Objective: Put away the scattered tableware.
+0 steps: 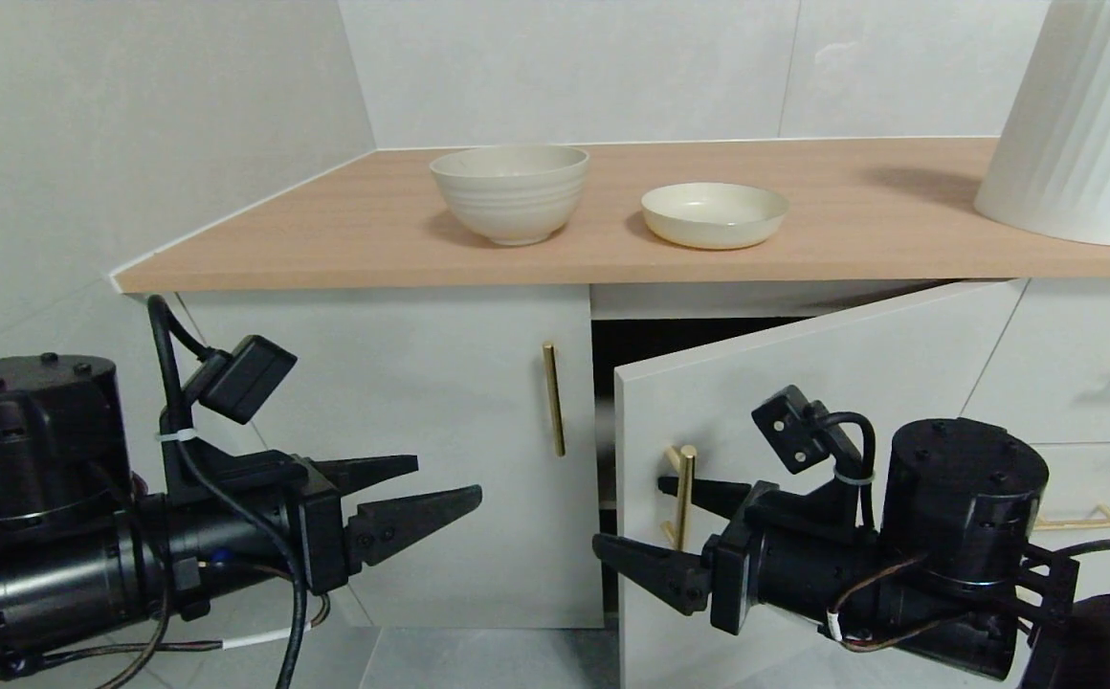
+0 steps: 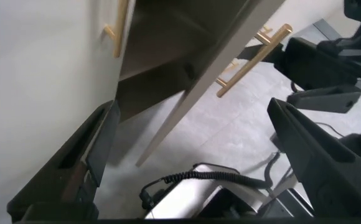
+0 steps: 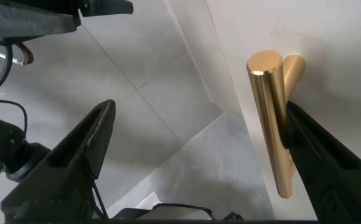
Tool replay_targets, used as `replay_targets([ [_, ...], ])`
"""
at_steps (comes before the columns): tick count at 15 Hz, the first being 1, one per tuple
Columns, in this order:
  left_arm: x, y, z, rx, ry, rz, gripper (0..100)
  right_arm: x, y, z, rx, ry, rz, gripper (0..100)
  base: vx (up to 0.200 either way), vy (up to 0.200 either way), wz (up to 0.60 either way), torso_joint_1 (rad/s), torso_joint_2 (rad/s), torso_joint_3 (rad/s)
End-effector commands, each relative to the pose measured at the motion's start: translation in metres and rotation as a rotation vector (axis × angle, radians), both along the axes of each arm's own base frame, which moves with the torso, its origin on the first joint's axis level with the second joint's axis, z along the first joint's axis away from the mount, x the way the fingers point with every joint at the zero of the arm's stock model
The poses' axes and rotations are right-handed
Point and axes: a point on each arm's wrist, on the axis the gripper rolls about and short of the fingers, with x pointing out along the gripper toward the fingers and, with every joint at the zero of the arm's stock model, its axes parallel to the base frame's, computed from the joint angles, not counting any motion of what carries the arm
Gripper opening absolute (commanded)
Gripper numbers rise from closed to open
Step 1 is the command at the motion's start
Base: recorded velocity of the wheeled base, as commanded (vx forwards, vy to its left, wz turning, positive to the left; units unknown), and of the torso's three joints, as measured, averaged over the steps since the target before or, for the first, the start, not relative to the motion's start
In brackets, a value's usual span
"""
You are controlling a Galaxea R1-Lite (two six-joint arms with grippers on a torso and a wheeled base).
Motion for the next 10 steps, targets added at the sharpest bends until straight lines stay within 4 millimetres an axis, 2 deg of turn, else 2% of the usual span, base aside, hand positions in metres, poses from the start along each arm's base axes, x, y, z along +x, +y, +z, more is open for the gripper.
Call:
replay_targets([
  [1, 0.000, -0.001, 0.000, 0.000, 0.001, -0.006, 100, -0.001, 0.001, -0.003, -0.012, 0.011, 0.007, 100, 0.000, 0.000, 0.00, 0.000, 0.00, 0.000],
  [2, -0.001, -0.001, 0.001, -0.001, -0.002, -0.006, 100, -0.003, -0.001, -0.003, -0.012, 0.013, 0.008, 100, 0.000, 0.000, 0.00, 0.000, 0.00, 0.000],
  [3, -0.001, -0.001, 0.000, 0.000, 0.001, -0.006, 0, -0.003, -0.002, -0.002, -0.011, 0.012, 0.010, 100, 0.000, 0.000, 0.00, 0.000, 0.00, 0.000],
  [6, 0.005, -0.004, -0.002, 0.002, 0.012, -0.008, 0, -0.005, -0.003, 0.001, -0.003, 0.005, 0.011, 100, 0.000, 0.000, 0.00, 0.000, 0.00, 0.000],
  [9, 0.022, -0.017, -0.011, 0.006, 0.021, -0.039, 0, -0.009, -0.008, 0.008, 0.005, -0.002, 0.014, 100, 0.000, 0.000, 0.00, 0.000, 0.00, 0.000],
  [10, 0.036, -0.024, -0.018, 0.004, 0.022, -0.044, 0, -0.011, -0.009, 0.010, -0.002, 0.004, 0.014, 100, 0.000, 0.000, 0.00, 0.000, 0.00, 0.000],
])
